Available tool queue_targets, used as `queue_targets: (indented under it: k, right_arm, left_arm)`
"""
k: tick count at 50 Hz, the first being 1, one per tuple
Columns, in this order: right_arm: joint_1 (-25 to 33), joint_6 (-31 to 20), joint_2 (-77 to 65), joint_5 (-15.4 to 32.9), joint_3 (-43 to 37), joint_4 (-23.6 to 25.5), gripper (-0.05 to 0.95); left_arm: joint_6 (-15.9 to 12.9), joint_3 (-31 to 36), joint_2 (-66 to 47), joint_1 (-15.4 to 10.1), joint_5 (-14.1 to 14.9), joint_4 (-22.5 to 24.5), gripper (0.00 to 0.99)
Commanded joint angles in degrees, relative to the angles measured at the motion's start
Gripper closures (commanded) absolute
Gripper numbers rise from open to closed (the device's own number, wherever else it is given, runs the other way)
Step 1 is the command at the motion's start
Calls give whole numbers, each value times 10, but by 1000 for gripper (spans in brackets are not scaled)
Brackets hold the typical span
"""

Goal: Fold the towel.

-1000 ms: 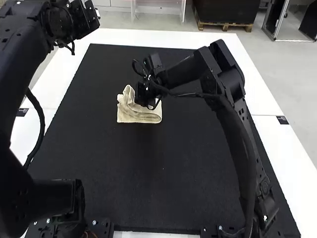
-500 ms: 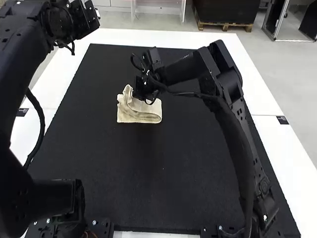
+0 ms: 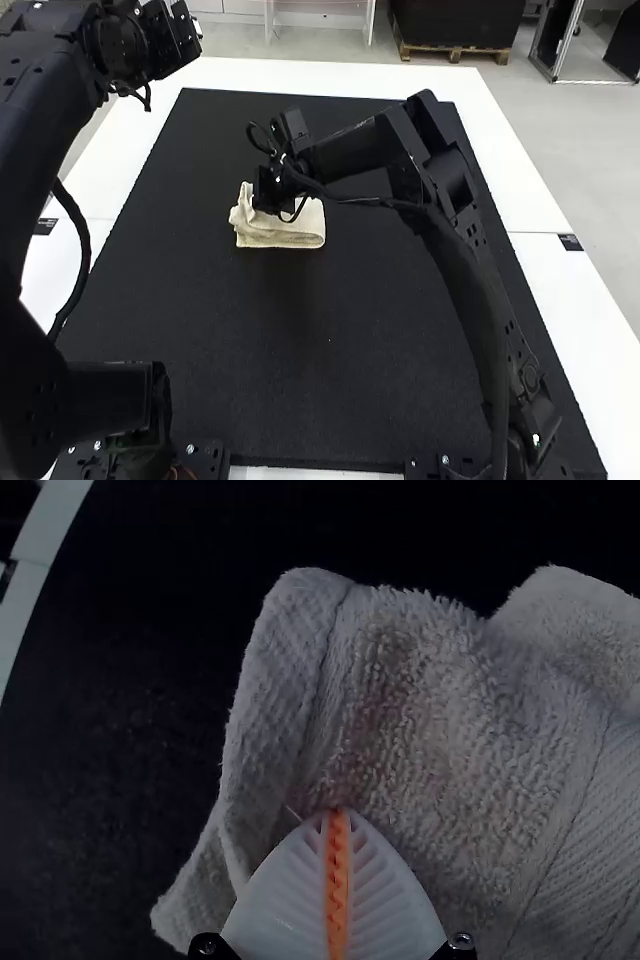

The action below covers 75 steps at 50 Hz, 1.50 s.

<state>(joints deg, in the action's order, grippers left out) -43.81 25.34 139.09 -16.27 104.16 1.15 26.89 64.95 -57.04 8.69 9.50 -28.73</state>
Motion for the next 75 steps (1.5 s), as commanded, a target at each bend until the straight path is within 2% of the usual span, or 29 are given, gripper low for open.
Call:
queue_targets:
  k: [1,33,75]
  right_arm:
    - [-5,1,2,1,18,-2,926]
    - [-57,5,2,-3,23,2,926]
    - [-29,3,24,-1,39,0,925]
  left_arm:
    - [0,-10,11,5,7,3,25]
    - [0,-10,11,6,8,1,25]
    - [1,-11,11,11,8,-4,25]
